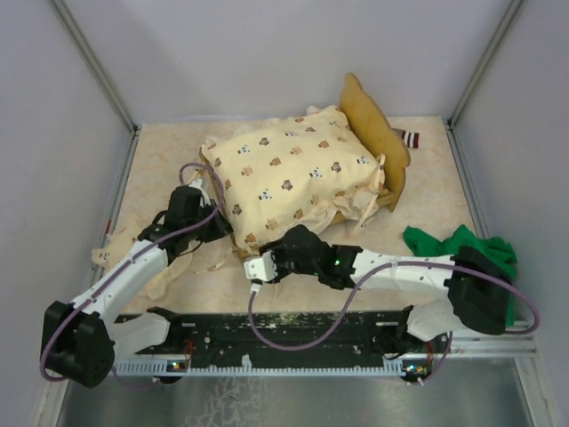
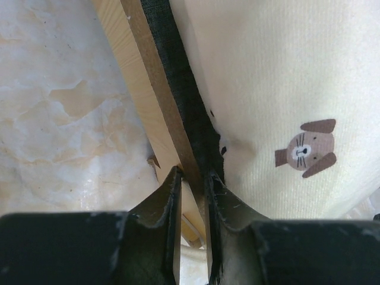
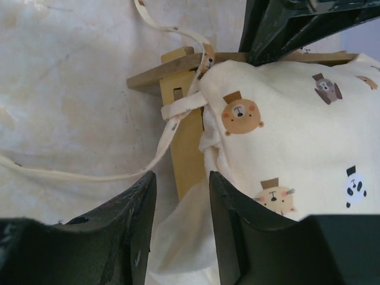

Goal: Set up the pet bed

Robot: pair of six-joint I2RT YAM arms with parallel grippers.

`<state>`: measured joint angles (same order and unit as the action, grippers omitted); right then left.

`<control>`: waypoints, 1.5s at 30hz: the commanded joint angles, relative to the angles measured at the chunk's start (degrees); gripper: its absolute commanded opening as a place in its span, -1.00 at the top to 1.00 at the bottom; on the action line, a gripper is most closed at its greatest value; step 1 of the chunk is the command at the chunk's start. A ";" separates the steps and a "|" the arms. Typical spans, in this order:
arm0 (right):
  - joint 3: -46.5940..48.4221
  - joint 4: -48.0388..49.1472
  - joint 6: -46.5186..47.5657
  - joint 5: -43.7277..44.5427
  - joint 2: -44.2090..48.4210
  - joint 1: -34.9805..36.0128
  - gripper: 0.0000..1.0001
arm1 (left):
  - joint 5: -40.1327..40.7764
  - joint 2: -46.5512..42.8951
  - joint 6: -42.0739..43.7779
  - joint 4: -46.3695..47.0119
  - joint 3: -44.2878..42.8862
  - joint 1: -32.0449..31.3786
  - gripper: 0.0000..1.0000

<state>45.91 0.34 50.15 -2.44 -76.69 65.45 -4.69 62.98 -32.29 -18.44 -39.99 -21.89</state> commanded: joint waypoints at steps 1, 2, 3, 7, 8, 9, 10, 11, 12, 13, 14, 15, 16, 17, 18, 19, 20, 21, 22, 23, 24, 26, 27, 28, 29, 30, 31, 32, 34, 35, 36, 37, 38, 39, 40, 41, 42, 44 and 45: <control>3.04 6.81 10.80 3.89 -2.86 0.95 0.19 | -5.24 -1.27 1.57 -0.02 -0.45 0.79 0.65; 3.04 7.95 11.50 4.42 -3.60 0.99 0.19 | -5.81 -1.27 1.54 0.05 -0.38 0.86 0.65; 3.15 8.42 11.93 4.43 -4.36 1.06 0.20 | -6.21 -1.28 1.51 0.14 -0.27 0.88 0.65; 2.87 11.33 13.82 7.93 -7.43 1.00 0.24 | -7.50 -0.32 1.63 0.24 0.04 1.14 0.65; 2.61 12.01 14.16 8.51 -7.98 1.07 0.24 | -7.83 -0.07 1.70 0.24 0.07 1.22 0.65; 2.31 12.65 14.40 9.10 -8.34 1.04 0.24 | -8.16 0.28 1.72 0.24 0.08 1.23 0.64; 2.26 12.86 14.46 9.56 -8.65 1.04 0.24 | -8.54 0.56 1.68 0.24 0.15 1.31 0.65; 2.21 12.92 14.52 9.99 -9.11 1.06 0.24 | -8.92 0.83 1.76 0.24 0.21 1.39 0.64; 2.17 13.04 14.57 10.58 -9.50 1.04 0.24 | -9.21 1.11 1.77 0.32 0.24 1.42 0.64; 2.12 13.22 14.79 11.36 -10.19 1.00 0.25 | -9.66 1.28 1.75 0.40 0.26 1.46 0.64; 2.03 13.94 14.88 12.18 -10.57 1.01 0.32 | -9.98 1.53 1.70 0.40 0.19 1.50 0.64; 1.85 14.62 14.80 12.49 -10.67 1.05 0.47 | -10.33 1.75 1.65 0.48 0.13 1.50 0.64; 1.82 14.76 14.64 12.54 -10.56 1.08 0.78 | -10.58 1.93 1.65 0.53 0.09 1.57 0.64; 2.00 14.87 14.29 12.85 -10.36 1.08 0.98 | -10.63 2.15 1.70 0.55 -0.06 1.60 0.64; 2.55 14.12 13.66 13.04 -9.98 1.01 1.00 | -10.50 2.37 1.75 0.51 -0.20 1.66 0.64; 3.68 11.97 12.36 12.75 -9.48 1.01 1.00 | -10.29 2.59 1.83 0.44 -0.30 1.82 0.64; 4.84 9.89 10.51 12.32 -8.80 1.00 1.00 | -9.84 2.78 1.93 0.42 -0.46 1.98 0.65; 5.79 7.30 8.72 11.45 -7.88 0.99 1.00 | -9.58 3.01 1.99 0.34 -0.57 2.13 0.65; 6.27 5.87 6.20 10.18 -6.73 1.01 1.00 | -9.51 3.17 2.05 0.40 -0.61 2.31 0.65; 6.48 4.75 3.64 8.78 -5.64 0.95 1.00 | -9.35 3.34 2.00 0.46 -0.62 2.51 0.65; 6.98 3.21 1.25 7.24 -4.75 0.87 1.00 | -9.10 3.49 2.02 0.69 -0.57 2.67 0.65; 8.78 0.43 -7.25 5.31 -3.70 0.71 1.00 | -8.71 3.97 2.07 0.93 -0.46 2.80 0.66; 10.08 -1.29 -11.05 4.73 -3.51 0.34 1.00 | -8.52 4.32 2.16 0.94 -0.46 2.86 0.66; 10.72 -2.51 -13.94 3.24 -3.25 -0.05 1.00 | -8.37 4.68 2.34 0.95 -0.47 2.90 0.67; 10.75 -2.93 -16.09 2.07 -2.56 -0.26 1.00 | -8.04 5.01 2.53 0.95 -0.52 2.99 0.67; 10.50 -2.42 -18.78 1.56 -1.87 -0.43 1.00 | -7.78 5.31 2.70 0.95 -0.45 3.06 0.68; 10.52 -2.37 -21.36 0.89 -1.39 -0.67 1.00 | -7.49 5.58 2.93 0.95 -0.43 3.14 0.68; 11.31 -3.43 -24.12 -0.07 -1.15 -1.07 1.00 | -7.15 5.87 3.12 0.90 -0.41 3.21 0.69; 13.49 -6.62 -28.64 -2.61 -1.25 -1.81 1.00 | -6.67 6.37 3.35 0.86 -0.44 3.34 0.69; 14.52 -8.50 -30.65 -4.86 -1.35 -2.08 1.00 | -6.58 6.44 3.43 0.86 -0.44 3.41 0.69; 15.35 -9.10 -32.74 -6.69 -1.32 -2.44 1.00 | -6.52 6.51 3.46 0.88 -0.44 3.43 0.69; 15.81 -9.52 -35.13 -8.06 -1.33 -2.90 1.00 | -6.44 6.48 3.60 0.94 -0.44 3.51 0.69; 16.41 -9.80 -38.15 -9.60 -1.36 -3.64 1.00 | -6.26 6.49 3.77 1.07 -0.46 3.59 0.69; 16.93 -9.84 -43.16 -11.20 -1.63 -4.64 1.00 | -6.07 6.46 4.01 1.11 -0.51 3.67 0.69; 17.23 -9.41 -48.27 -13.13 -1.90 -6.00 1.00 | -6.01 6.61 4.03 1.20 -0.51 3.81 0.69; 16.91 -8.04 -51.74 -15.46 -2.04 -7.43 1.00 | -6.03 6.69 4.17 1.21 -0.59 3.95 0.69; 15.72 -5.04 -58.27 -18.64 -1.88 -8.95 1.00 | -6.11 6.82 4.22 1.21 -0.68 4.10 0.69; 12.04 3.11 -68.21 -20.93 -0.67 -11.26 1.00 | -6.17 6.89 4.23 1.12 -0.77 4.39 0.69; 10.23 6.88 -72.10 -21.74 -0.25 -12.07 1.00 | -6.35 6.89 4.25 1.12 -0.79 4.48 0.69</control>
<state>58.85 -6.79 1.98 -13.10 -80.29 56.18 -12.27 67.02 -31.05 -17.74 -41.56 -17.98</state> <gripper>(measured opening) 0.008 0.222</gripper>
